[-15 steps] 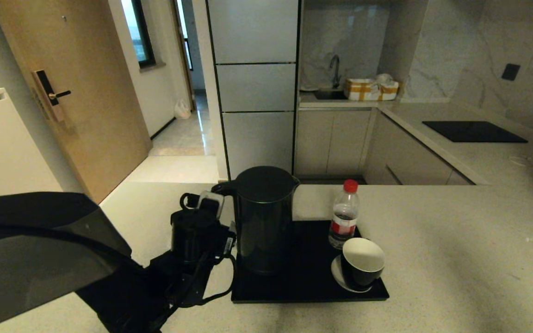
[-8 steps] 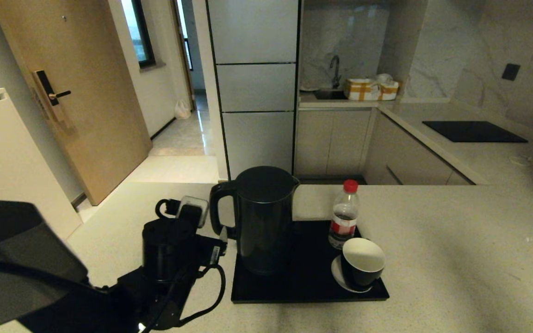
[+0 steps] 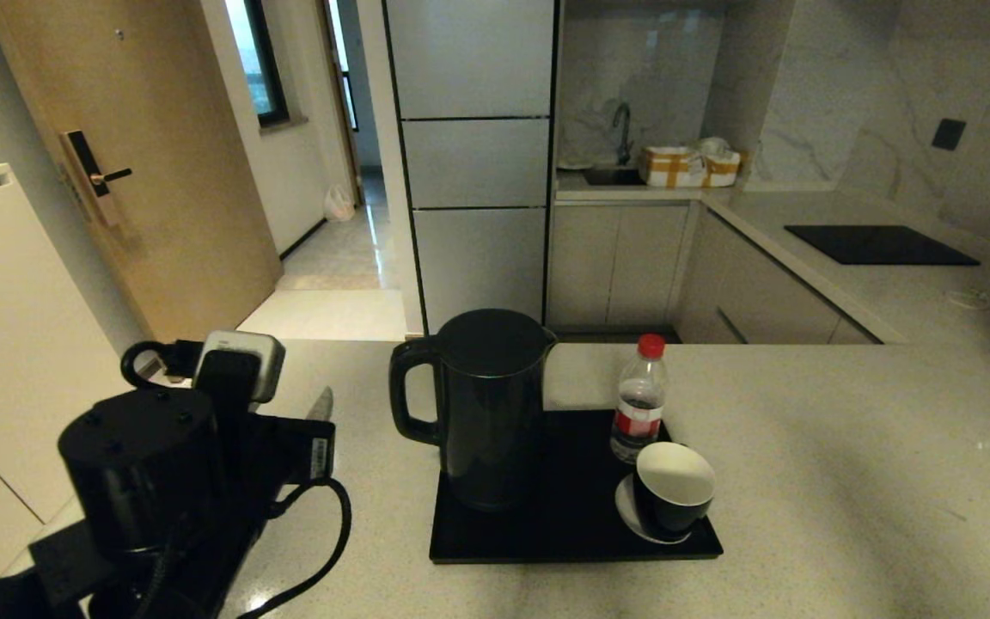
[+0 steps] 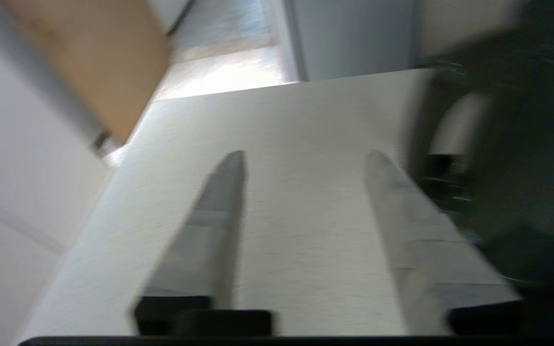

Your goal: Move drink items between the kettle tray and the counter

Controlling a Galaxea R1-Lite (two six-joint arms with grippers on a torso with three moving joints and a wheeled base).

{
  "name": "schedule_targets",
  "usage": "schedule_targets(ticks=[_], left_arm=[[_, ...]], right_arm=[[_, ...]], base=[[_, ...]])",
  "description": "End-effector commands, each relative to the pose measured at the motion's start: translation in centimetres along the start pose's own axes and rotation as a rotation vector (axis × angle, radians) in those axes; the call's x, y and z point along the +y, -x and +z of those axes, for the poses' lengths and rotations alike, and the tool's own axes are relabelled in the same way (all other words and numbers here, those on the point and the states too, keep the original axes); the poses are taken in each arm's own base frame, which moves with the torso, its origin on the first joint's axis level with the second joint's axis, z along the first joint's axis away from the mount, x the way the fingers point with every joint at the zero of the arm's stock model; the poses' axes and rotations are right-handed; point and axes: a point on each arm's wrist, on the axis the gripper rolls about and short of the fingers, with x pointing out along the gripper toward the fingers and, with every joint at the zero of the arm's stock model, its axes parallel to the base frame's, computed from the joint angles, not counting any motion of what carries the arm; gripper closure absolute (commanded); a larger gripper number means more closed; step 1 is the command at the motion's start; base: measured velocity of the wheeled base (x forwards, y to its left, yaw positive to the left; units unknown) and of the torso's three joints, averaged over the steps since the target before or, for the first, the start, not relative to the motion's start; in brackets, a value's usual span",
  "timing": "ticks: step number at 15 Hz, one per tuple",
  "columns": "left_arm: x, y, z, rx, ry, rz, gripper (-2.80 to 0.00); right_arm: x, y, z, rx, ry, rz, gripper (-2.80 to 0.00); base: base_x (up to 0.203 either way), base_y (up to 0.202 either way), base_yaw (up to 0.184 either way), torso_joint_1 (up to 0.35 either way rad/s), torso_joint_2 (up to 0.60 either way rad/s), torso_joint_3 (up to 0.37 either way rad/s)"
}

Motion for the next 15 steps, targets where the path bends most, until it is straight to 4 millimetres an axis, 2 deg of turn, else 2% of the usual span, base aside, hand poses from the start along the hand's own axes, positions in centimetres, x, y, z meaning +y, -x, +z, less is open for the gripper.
schedule_targets(ticks=[1,2,4,6,8,10,11,12,13,15], left_arm=[[3.7,2.1,2.7,-0.063,0.074,0.081,0.0],[6.0,3.8,4.1,-0.102,0.119,0.125,0.0],[11.1,9.0,5.7,-0.155,0.19,0.228,0.0],[15.0,14.9,5.2,-0.139,0.211,0.329,0.0],[16.4,20.7,3.0,-0.04,0.194,0.345,0.0],[16.1,26.3,0.2,0.06,0.239,0.319,0.0],[15.9,28.3,-1.2,0.063,0.273,0.29,0.0],[15.6,29.4,-2.6,0.03,0.274,0.249,0.0],[15.2,29.5,-3.8,0.013,0.258,0.21,0.0],[14.2,26.6,-6.5,0.041,0.208,0.137,0.0]], right_arm=[[0.0,0.0,0.0,-0.001,0.0,0.0,0.0],[0.0,0.0,0.0,-0.001,0.0,0.0,0.0],[0.0,0.0,0.0,-0.001,0.002,0.0,0.0],[0.0,0.0,0.0,-0.001,0.0,0.0,0.0],[0.0,0.0,0.0,-0.001,0.002,0.0,0.0],[0.0,0.0,0.0,-0.001,0.0,0.0,0.0],[0.0,0.0,0.0,-0.001,0.002,0.0,0.0],[0.0,0.0,0.0,-0.001,0.0,0.0,0.0],[0.0,0.0,0.0,-0.001,0.0,0.0,0.0],[0.0,0.0,0.0,-0.001,0.002,0.0,0.0]], base=[[0.0,0.0,0.0,0.0,0.0,0.0],[0.0,0.0,0.0,0.0,0.0,0.0],[0.0,0.0,0.0,0.0,0.0,0.0],[0.0,0.0,0.0,0.0,0.0,0.0],[0.0,0.0,0.0,0.0,0.0,0.0],[0.0,0.0,0.0,0.0,0.0,0.0],[0.0,0.0,0.0,0.0,0.0,0.0],[0.0,0.0,0.0,0.0,0.0,0.0],[0.0,0.0,0.0,0.0,0.0,0.0],[0.0,0.0,0.0,0.0,0.0,0.0]])
